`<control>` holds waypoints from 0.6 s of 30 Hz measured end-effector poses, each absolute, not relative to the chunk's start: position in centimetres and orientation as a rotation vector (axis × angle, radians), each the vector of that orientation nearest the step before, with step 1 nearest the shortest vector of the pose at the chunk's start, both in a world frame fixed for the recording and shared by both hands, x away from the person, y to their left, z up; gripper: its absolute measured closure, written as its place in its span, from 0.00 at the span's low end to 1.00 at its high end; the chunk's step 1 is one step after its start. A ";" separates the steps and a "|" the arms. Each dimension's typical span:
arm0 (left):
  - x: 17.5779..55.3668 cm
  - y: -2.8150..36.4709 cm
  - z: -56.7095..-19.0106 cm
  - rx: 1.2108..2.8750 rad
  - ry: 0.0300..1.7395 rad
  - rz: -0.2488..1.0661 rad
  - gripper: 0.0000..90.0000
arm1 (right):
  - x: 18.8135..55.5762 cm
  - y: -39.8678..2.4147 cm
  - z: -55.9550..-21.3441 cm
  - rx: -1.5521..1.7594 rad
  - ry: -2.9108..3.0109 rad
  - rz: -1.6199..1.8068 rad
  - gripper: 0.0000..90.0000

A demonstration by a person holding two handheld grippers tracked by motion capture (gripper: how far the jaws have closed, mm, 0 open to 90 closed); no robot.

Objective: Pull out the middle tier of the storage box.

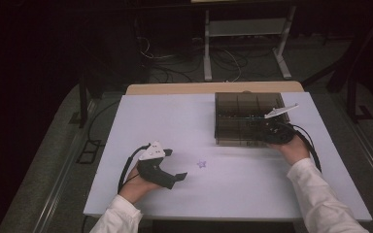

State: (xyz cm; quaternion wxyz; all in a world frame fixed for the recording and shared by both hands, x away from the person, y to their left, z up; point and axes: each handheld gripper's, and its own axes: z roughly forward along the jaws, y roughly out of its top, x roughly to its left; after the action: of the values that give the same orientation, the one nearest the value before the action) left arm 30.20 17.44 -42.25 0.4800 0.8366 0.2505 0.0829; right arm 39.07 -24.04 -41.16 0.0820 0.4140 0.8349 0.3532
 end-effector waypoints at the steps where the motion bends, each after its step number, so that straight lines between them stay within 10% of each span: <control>1: 30.2 17.4 -42.2 2.041 0.612 0.202 0.00 | 39.0 -24.0 -41.2 1.237 2.494 1.057 0.99; 18: 30.2 17.5 -42.2 2.040 0.611 0.203 0.00 | 38.6 -24.1 -41.3 1.232 2.505 1.056 0.99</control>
State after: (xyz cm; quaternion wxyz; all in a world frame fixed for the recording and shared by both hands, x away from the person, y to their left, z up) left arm 30.20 17.46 -42.23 0.4804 0.8364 0.2506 0.0831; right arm 38.56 -24.13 -41.25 0.0784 0.4116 0.8367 0.3527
